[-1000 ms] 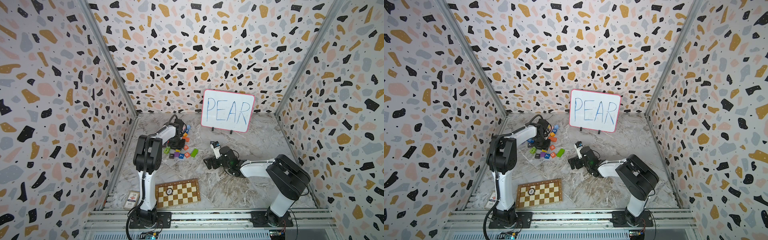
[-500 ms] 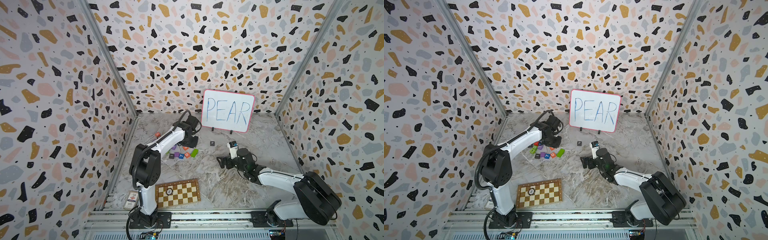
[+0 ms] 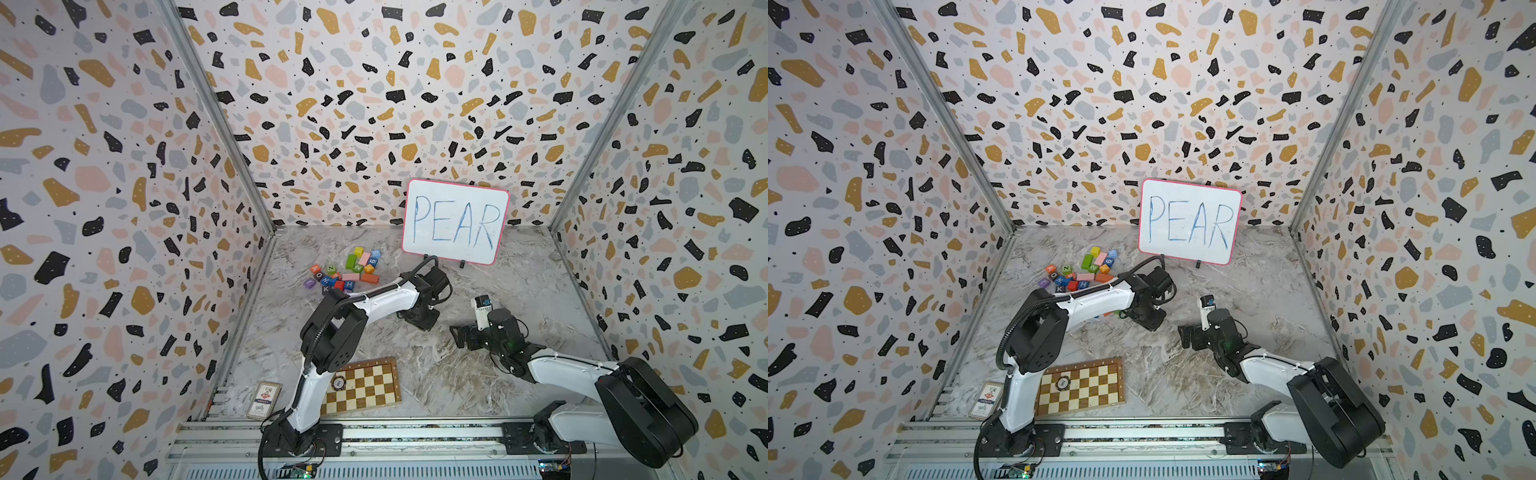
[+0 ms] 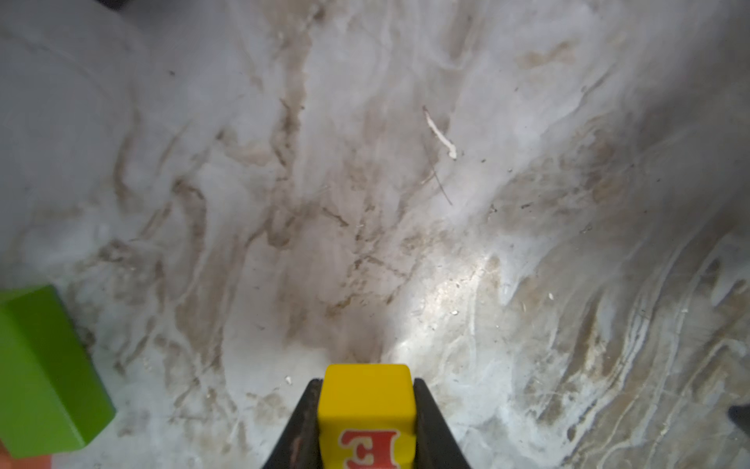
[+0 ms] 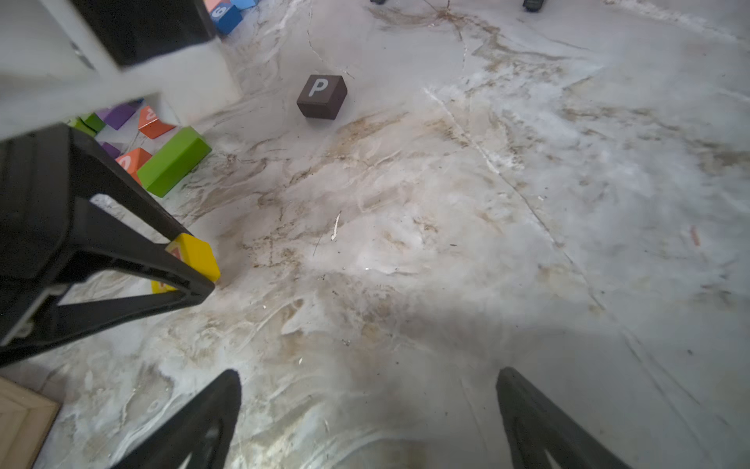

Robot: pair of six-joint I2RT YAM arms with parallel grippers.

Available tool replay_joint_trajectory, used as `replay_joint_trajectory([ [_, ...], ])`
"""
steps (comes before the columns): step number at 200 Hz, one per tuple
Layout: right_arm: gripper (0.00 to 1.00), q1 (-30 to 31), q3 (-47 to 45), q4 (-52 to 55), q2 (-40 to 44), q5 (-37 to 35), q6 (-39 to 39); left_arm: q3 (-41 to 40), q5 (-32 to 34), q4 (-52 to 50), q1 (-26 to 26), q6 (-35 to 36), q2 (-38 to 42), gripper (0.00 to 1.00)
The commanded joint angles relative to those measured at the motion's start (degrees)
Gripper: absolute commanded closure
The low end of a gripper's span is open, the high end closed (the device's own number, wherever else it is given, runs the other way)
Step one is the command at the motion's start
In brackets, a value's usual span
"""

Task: Spell the uppercase word “pear” with letter blocks
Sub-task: Place the letter block at the center of the board.

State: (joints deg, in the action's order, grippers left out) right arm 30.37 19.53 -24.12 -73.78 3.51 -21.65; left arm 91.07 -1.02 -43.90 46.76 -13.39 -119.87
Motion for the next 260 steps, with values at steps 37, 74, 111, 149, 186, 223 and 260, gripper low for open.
replay_joint_trajectory([
  [37, 0.00, -0.1, -0.4, -2.5, -0.9, 0.9, -0.5, -2.2, -0.2, 3.1, 1.1, 1.6, -1.0, 0.67],
  [74, 0.01, -0.1, -0.2, -2.5, -1.3, 1.2, -0.5, -4.2, 0.3, 3.6, 1.1, 2.4, -0.5, 0.59],
  [111, 0.00, -0.1, 0.1, -2.2, -0.8, 1.5, -0.6, -7.1, 2.2, 4.5, 1.1, 3.2, 2.1, 0.52],
  [149, 0.00, -0.1, 0.1, -2.0, -0.5, 1.5, -0.5, -10.3, 4.0, 5.6, 0.1, 3.3, 4.7, 0.51],
  [186, 0.00, -0.1, -0.4, -2.5, -0.3, 1.6, -0.8, -12.5, 4.0, 6.1, -1.0, 3.3, 6.5, 0.49],
  [223, 0.00, 0.1, 0.1, -0.7, 0.7, 1.8, 0.7, -13.5, 4.0, 6.4, -1.7, 2.6, 7.5, 0.48],
  [260, 0.01, 1.8, 1.0, 0.7, 1.6, 2.2, 0.5, -15.7, 3.7, 7.1, -2.5, 0.6, 9.6, 0.47],
])
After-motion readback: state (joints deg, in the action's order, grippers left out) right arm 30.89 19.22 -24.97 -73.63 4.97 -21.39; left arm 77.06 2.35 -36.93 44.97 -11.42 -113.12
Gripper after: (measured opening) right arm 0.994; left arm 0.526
